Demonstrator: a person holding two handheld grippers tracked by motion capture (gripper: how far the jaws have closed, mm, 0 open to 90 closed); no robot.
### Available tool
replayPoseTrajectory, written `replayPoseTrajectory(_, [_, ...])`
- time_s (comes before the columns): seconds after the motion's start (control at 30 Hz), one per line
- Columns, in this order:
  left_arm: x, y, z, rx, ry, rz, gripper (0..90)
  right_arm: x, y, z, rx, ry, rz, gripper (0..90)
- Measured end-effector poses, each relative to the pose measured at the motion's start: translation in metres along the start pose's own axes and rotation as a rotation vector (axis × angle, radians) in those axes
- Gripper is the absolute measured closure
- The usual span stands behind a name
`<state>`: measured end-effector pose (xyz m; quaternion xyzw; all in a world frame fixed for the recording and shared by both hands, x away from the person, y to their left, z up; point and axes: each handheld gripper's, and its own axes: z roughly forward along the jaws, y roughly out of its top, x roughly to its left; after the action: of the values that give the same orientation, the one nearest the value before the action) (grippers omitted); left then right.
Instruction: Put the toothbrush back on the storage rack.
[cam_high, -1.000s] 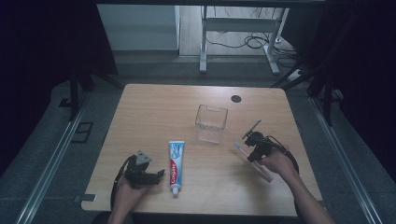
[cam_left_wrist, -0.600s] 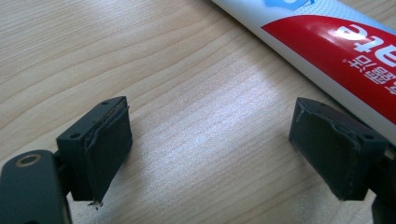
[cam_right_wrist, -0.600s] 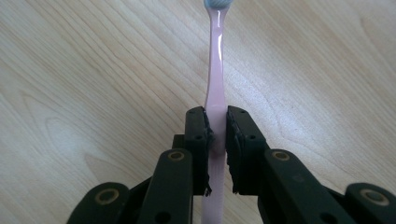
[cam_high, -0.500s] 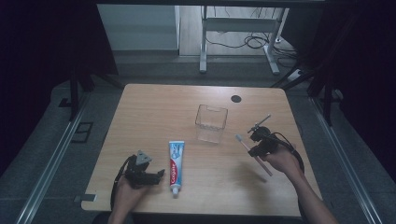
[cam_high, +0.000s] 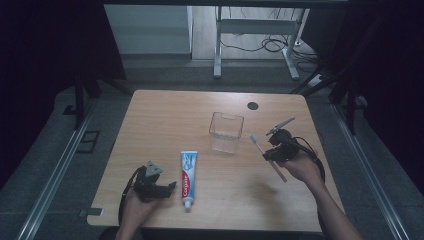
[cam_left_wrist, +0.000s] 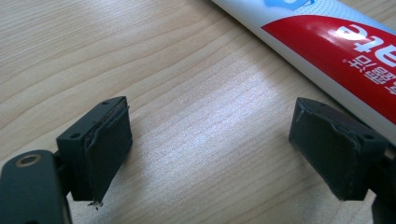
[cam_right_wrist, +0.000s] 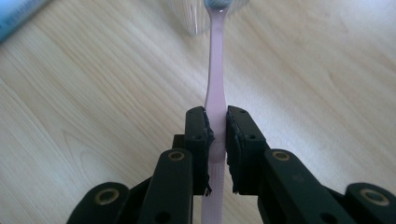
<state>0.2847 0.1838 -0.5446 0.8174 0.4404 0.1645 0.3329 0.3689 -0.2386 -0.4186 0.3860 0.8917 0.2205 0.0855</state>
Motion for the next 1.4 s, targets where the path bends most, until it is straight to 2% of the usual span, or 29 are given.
replayPoseTrajectory(0.6, [0.0, 0.0, 0.0, 0.0, 0.0, 0.0, 13.1, 0.002, 0.026, -0.016, -0.163, 0.013, 0.005, 78.6])
replayPoseTrajectory(0.87, [0.0, 0.0, 0.0, 0.001, 0.0, 0.0, 13.1, 0.004, 0.039, -0.016, -0.215, 0.005, 0.003, 78.6])
replayPoseTrajectory(1.4, [0.0, 0.0, 0.0, -0.001, -0.001, -0.002, 13.1, 0.004, 0.063, -0.015, -0.313, 0.018, 0.021, 78.6])
